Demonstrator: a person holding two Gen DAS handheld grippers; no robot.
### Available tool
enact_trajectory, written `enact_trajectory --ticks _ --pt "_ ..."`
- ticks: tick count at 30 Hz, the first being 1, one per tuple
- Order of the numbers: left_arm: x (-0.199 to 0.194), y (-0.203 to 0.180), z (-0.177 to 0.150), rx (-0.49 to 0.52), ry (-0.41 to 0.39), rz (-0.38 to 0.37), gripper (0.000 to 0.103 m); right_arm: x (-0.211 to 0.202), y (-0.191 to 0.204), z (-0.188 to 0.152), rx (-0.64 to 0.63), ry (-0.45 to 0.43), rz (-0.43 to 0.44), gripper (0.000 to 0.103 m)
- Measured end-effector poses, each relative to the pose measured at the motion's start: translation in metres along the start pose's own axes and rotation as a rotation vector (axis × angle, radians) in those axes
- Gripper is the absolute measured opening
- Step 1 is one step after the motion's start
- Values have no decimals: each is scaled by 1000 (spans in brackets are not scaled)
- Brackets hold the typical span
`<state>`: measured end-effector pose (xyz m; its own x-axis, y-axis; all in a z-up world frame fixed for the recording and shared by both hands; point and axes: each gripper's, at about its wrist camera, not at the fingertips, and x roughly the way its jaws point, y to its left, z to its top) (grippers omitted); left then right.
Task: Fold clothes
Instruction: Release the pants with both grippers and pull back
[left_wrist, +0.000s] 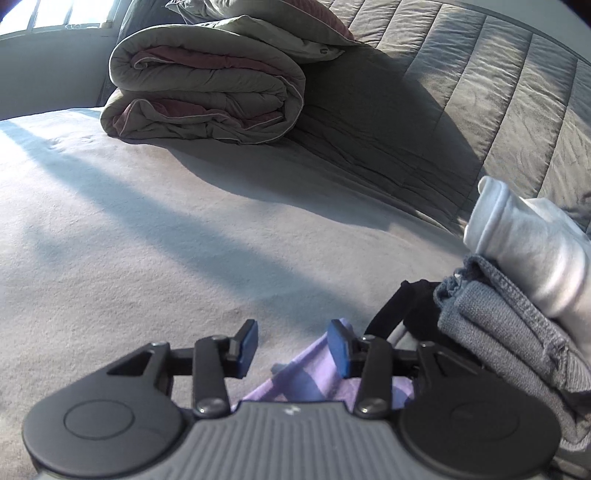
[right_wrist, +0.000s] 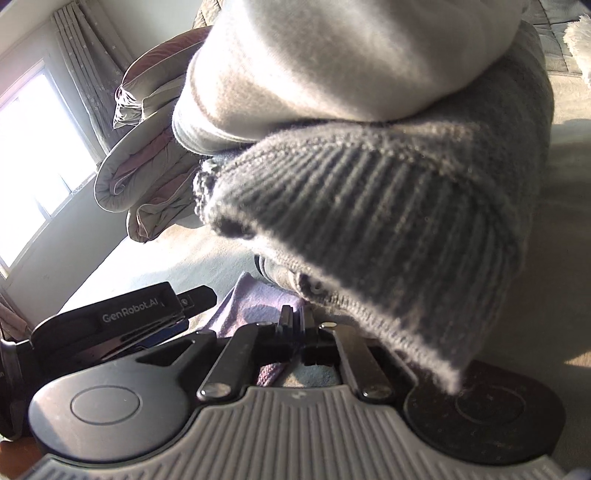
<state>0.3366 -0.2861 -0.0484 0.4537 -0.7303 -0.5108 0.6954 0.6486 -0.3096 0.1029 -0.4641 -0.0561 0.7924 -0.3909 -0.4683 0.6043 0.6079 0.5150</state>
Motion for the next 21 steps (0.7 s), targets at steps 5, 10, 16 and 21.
enact_trajectory --ticks 5,10,16,21 --pt "-75 8 4 -91 -104 73 64 -3 -10 6 -25 0 9 20" --pt "-150 6 -6 -111 -138 175 72 -10 -23 17 -40 23 28 39" --pt "-241 -6 -13 -124 -167 301 78 -27 -29 40 -47 65 21 50" --pt "-302 -20 -14 -162 -193 381 82 -63 43 11 -73 133 43 57"
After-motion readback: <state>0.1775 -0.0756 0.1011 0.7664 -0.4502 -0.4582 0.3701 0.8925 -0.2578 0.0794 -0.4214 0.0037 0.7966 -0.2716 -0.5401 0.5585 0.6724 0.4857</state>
